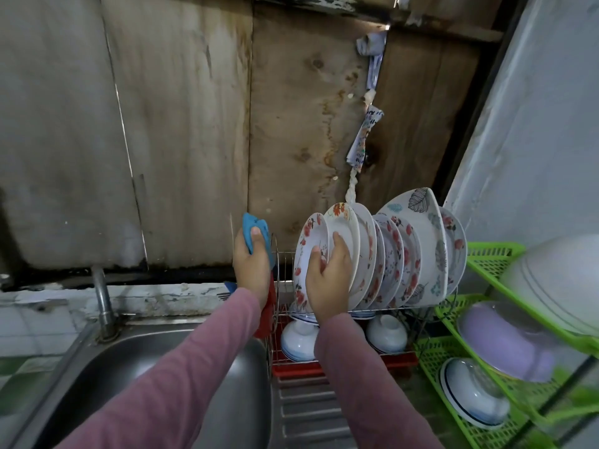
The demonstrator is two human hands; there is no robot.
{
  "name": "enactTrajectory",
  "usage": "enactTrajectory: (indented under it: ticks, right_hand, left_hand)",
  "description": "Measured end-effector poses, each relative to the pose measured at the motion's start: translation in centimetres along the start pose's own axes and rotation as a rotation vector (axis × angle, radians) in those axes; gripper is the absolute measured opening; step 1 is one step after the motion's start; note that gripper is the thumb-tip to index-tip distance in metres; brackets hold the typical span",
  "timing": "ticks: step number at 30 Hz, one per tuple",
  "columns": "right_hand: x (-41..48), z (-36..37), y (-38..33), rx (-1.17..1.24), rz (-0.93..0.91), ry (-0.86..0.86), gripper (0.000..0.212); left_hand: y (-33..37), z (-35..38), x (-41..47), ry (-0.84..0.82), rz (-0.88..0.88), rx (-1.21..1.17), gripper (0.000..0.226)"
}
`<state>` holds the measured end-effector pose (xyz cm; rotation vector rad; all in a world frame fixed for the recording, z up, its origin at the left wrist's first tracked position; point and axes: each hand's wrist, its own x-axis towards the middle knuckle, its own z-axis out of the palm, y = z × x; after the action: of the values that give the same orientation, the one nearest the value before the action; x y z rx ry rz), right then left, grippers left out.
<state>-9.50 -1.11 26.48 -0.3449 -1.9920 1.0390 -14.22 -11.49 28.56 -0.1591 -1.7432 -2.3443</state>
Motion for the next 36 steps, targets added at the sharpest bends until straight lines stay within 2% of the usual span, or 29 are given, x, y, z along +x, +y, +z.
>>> enactTrajectory:
  ticks: [6,11,15,19,21,25,33,36]
  right_hand:
    - [-2.6,-1.4,-1.5,0.062,-0.043,-0.038,0.044]
    - [-5.4,-1.0,-1.8,0.153,-0.017,-0.126,0.042]
    - [-8.3,0.2,-2.3,0.245,0.076,-0.281,0.046]
    - [-11.3,0.8,-3.4,0.385,0.153,-0.459,0.05]
    - [-12.8,1.2,-4.1,0.432,0.209,-0.53,0.046]
    - [-16.0,3.1,-5.5,0.438,0.29,-0.646,0.021]
    - [-24.8,10.8,-11.0,0.439,0.469,-0.801,0.018]
    - [-29.0,14.4,-13.6,0.42,0.464,-0.816,0.017]
  left_hand:
    - [1.2,-1.8,-2.1,-0.022,-0.023,-0.117,0.027]
    - [1.8,-4.5,-5.0,-0.059,-0.06,-0.171,0.032]
    - [1.6,-7.6,-7.0,-0.061,-0.103,-0.181,0.042]
    - [1.7,-11.2,-8.7,-0.05,-0.242,-0.257,0.05]
    - [2.0,-13.2,-9.5,-0.055,-0.328,-0.307,0.049]
    - [1.7,-18.6,-11.2,-0.038,-0.446,-0.388,0.049]
    - [1.6,-32.5,-11.7,0.051,-0.516,-0.383,0.047]
    - [2.0,-39.4,-11.8,0.054,-0.552,-0.324,0.051]
